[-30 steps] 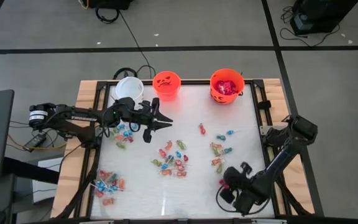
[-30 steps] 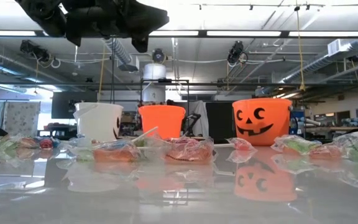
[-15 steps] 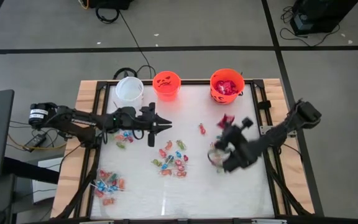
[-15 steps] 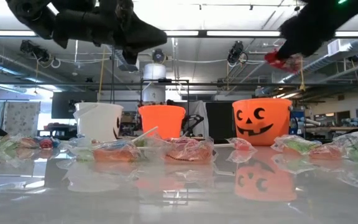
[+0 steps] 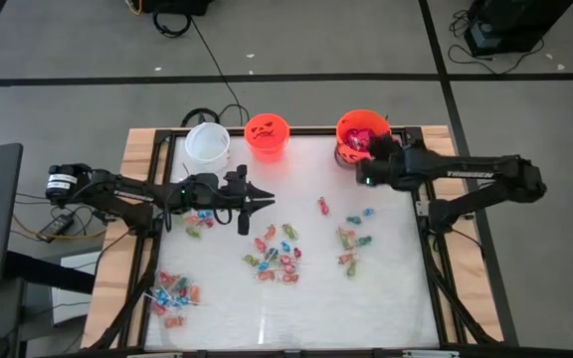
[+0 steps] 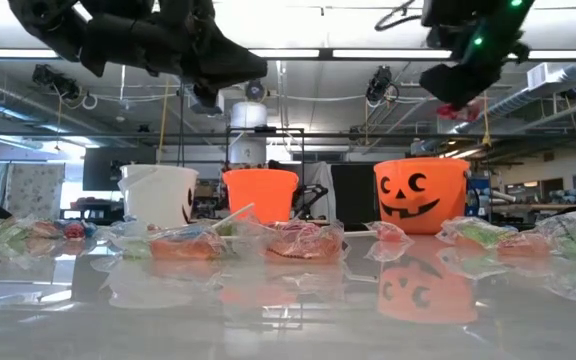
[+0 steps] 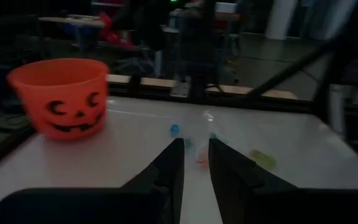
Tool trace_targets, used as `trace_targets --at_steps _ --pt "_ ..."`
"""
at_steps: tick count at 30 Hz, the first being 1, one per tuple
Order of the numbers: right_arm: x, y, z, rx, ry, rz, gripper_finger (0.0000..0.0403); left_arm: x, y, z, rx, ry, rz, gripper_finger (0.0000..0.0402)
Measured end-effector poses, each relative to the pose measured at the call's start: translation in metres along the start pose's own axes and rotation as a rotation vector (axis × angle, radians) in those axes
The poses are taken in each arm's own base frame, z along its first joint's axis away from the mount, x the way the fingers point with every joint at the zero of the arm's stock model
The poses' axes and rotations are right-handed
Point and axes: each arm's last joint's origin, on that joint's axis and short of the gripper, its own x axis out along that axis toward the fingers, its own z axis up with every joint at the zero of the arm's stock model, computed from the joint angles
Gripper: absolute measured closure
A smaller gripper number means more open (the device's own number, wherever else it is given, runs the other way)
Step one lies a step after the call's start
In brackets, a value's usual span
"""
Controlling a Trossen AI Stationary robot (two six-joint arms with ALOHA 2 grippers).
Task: Sort candy by brand, put in halloween buckets
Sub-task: Put the red candy into the right orange bucket, then put the blue lollipop into the left orange bucket
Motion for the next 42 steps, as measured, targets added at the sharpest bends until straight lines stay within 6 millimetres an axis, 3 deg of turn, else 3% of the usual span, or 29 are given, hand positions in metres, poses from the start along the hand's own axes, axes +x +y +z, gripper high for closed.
trace_targets --at_steps 8,14,20,28,32,36,42 --pt "0.026 0.003 0.046 -0.04 -0.105 0.248 0.0399 0.0 0.019 -0.006 0.018 0.071 0.094 0.0321" --pt "0.068 -0.006 0.053 -0.015 -0.033 0.14 0.0396 -0.002 0.034 -0.013 0.0 0.152 0.156 0.0321" --pt "0.102 -0.008 0.057 0.0 0.037 0.266 0.0368 -0.003 0.037 -0.014 -0.052 0.152 0.185 0.0321" --pt "0.093 -0.025 0.064 -0.043 -0.049 0.268 0.0293 -0.005 0.039 -0.023 -0.135 0.241 0.242 0.0321" --pt "0.086 -0.026 0.068 -0.034 -0.091 0.371 0.0276 -0.007 0.041 -0.027 -0.1 0.275 0.309 0.0321" --pt "0.085 -0.013 0.071 -0.044 -0.148 0.588 0.0274 -0.007 0.044 -0.024 0.014 0.261 0.346 0.0321" --pt "0.085 0.025 0.04 -0.262 -0.274 0.973 0.0273 -0.009 0.06 -0.022 0.044 0.264 0.333 0.0321"
